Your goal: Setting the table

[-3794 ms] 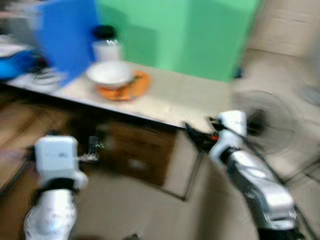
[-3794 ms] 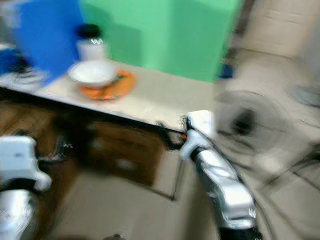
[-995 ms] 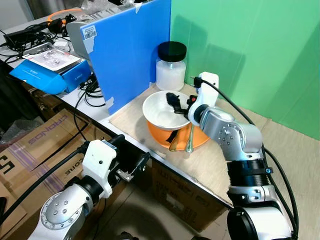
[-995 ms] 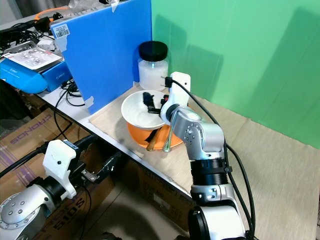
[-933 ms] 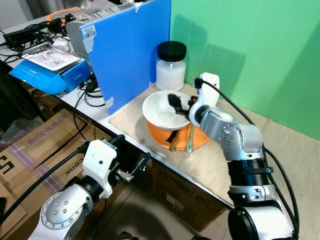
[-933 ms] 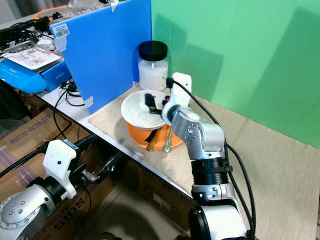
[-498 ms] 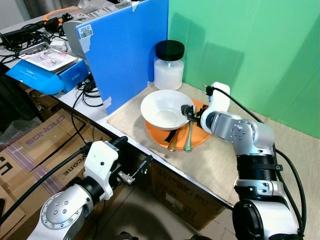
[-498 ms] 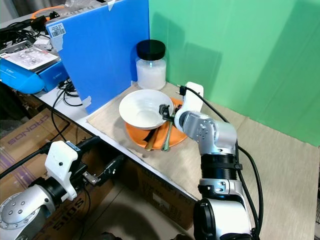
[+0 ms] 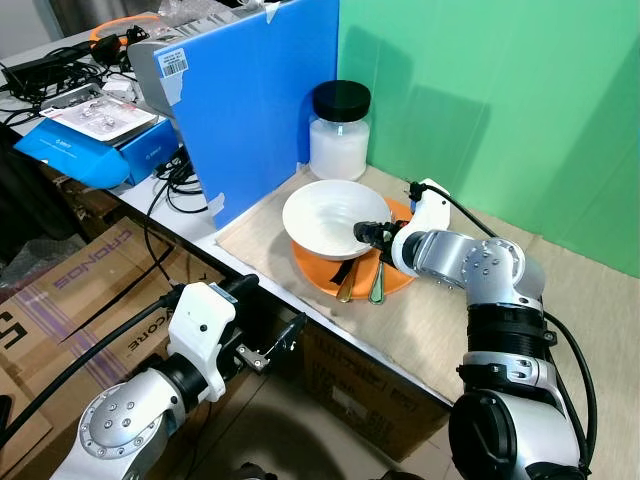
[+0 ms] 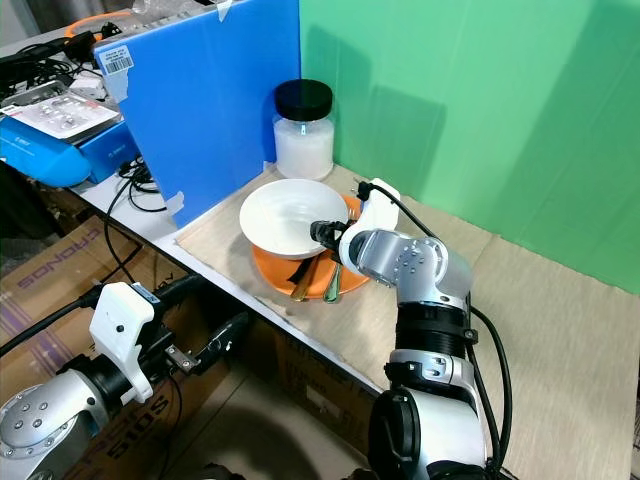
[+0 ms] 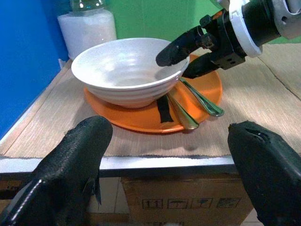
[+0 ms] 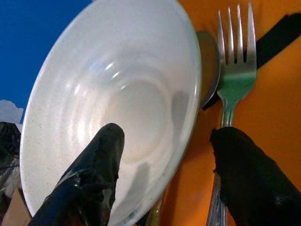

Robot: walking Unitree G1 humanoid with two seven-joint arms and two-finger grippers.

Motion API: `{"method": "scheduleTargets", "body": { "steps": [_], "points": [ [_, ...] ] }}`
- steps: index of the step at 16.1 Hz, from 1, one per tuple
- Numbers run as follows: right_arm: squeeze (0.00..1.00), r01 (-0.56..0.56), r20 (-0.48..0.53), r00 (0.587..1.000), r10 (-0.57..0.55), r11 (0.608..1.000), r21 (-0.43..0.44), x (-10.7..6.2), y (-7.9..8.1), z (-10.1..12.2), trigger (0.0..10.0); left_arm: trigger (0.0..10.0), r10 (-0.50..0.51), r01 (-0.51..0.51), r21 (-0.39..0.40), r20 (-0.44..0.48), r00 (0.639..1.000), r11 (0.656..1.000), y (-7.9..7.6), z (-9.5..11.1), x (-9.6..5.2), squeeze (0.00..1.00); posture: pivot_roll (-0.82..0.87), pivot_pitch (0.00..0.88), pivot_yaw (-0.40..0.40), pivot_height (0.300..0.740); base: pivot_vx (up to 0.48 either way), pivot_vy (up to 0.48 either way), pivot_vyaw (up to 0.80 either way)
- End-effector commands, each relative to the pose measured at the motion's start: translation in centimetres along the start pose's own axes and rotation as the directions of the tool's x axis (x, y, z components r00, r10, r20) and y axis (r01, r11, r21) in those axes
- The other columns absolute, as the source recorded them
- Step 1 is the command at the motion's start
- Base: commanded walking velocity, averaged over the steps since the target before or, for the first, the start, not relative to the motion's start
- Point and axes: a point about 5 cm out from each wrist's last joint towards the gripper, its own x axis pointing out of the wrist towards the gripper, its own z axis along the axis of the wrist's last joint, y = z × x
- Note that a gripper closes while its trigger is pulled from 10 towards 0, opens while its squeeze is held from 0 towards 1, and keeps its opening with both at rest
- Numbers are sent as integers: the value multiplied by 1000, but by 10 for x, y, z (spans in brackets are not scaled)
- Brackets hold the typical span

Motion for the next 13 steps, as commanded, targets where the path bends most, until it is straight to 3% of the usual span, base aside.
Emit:
{"method": "scheduleTargets", "body": {
  "steps": [1, 13],
  "points": [
    [0, -9, -15, 1000, 9, 1000, 6, 0, 4, 1, 0, 10000, 4, -4, 10, -6, 1000, 1000, 3, 0, -1, 0, -43, 30, 24, 740, 0, 0, 0],
    [0, -19, -29, 999, 20, 999, 30, 2, 8, 0, 0, 10000, 0, 0, 16, -7, 1000, 1000, 4, 0, 1, 0, -40, 26, 28, 740, 0, 0, 0]
  ]
}}
